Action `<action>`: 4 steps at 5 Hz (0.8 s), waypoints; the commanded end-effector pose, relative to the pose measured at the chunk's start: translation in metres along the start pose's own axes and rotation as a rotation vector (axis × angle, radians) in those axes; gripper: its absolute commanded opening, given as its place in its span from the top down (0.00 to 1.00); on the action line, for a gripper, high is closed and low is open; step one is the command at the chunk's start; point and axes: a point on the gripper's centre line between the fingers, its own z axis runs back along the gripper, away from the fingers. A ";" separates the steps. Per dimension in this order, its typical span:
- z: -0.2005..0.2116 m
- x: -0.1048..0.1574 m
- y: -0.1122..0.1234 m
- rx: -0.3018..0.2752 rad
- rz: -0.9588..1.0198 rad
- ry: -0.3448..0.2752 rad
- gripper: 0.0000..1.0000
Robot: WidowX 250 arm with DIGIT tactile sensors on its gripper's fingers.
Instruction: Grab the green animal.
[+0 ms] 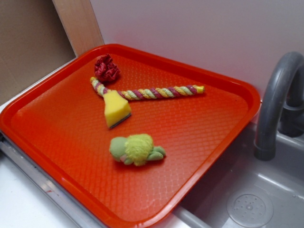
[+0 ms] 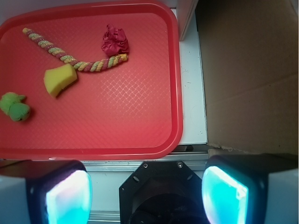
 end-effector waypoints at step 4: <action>0.015 0.039 -0.156 -0.047 -0.571 -0.173 0.00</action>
